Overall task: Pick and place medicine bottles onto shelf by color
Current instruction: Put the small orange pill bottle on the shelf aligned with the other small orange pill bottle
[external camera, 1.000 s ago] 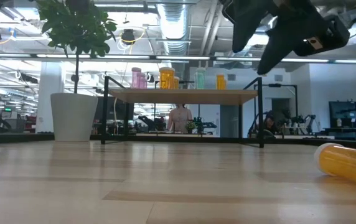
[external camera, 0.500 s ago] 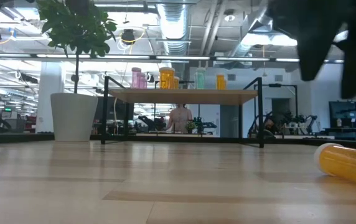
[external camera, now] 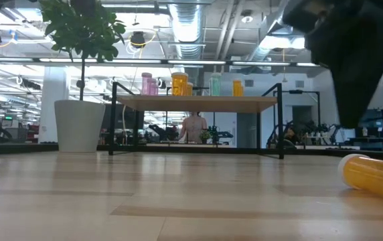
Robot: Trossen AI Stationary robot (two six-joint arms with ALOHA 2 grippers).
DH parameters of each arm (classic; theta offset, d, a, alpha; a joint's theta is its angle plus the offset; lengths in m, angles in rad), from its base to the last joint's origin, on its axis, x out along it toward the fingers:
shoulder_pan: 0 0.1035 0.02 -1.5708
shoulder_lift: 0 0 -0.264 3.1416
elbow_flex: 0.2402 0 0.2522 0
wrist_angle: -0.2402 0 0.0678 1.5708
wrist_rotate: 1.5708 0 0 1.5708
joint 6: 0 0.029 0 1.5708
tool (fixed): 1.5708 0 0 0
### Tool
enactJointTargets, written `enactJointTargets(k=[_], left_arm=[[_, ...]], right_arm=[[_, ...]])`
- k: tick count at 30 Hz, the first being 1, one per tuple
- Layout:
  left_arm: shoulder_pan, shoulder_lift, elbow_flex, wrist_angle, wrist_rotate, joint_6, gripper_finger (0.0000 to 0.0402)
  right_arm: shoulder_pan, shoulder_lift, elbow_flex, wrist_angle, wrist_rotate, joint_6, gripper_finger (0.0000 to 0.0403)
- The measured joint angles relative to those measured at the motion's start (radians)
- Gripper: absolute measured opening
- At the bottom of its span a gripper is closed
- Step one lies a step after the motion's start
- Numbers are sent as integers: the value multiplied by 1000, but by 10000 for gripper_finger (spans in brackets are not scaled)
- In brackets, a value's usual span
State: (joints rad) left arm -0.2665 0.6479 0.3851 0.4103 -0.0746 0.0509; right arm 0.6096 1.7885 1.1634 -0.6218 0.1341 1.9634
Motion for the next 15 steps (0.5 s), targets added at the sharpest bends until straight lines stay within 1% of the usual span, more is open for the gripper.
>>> enactJointTargets(k=[6,15], left_arm=[[0,0,0,0,0,-1,258],[0,0,0,0,0,1,258]], right_arm=[[-32,0,-27,19,3,-5,270],[-77,14,-27,51,5,-56,270]])
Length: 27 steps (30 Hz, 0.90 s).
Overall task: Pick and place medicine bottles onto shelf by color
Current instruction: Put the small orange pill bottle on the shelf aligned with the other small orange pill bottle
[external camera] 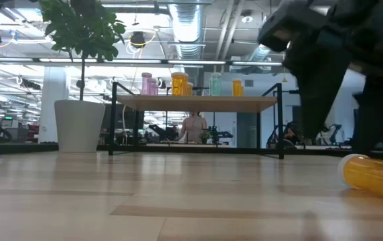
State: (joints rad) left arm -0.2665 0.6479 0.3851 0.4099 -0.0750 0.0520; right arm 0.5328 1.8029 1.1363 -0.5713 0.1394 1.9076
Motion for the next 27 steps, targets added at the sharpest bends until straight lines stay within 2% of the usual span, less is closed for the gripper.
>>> enactJointTargets(k=[9,19,23,27], left_arm=[[0,6,1,-1,-2,7,258],[0,26,0,8,-11,7,258],[0,26,0,8,-14,7,258],[0,26,0,8,-16,7,258]], right_arm=[[9,98,13,96,-32,0,270],[10,66,13,44,-66,-22,270],[10,36,25,62,-42,-93,270],[10,36,105,55,-13,-211,270]])
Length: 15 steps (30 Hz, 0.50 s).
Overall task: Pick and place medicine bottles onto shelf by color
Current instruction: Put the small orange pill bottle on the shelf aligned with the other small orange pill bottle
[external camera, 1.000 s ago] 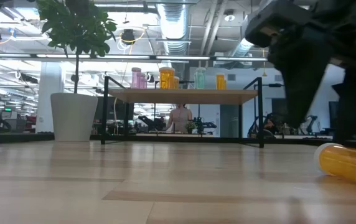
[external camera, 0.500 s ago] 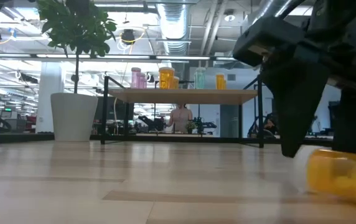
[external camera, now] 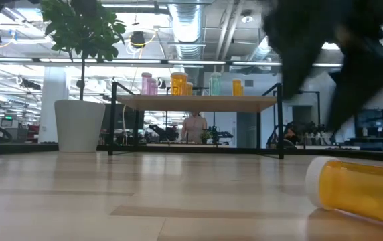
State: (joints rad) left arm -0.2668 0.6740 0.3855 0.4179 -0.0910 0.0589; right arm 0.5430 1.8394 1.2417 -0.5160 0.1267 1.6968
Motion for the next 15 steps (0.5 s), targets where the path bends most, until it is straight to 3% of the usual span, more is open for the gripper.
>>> enactJointTargets(k=[7,11,15], left_arm=[[0,0,0,-2,-2,-1,258],[0,2,0,-3,-3,-1,258],[0,12,2,10,-3,-1,258]], right_arm=[[-1,97,186,-137,6,-134,270],[4,164,280,-222,-84,-185,270],[14,229,389,-293,-99,-208,270]])
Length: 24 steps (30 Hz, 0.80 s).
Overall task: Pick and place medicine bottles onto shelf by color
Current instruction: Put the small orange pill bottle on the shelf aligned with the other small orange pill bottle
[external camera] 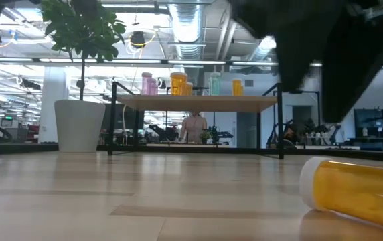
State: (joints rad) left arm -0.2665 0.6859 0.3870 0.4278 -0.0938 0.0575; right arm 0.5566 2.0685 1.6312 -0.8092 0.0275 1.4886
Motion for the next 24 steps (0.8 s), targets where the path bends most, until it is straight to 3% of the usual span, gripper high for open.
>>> enactJointTargets(k=[9,24], left_arm=[[0,21,-2,17,7,-17,258],[-1,21,-2,31,8,-19,258]], right_arm=[[9,176,207,-147,-21,-35,270],[11,211,226,-186,-49,-50,270]])
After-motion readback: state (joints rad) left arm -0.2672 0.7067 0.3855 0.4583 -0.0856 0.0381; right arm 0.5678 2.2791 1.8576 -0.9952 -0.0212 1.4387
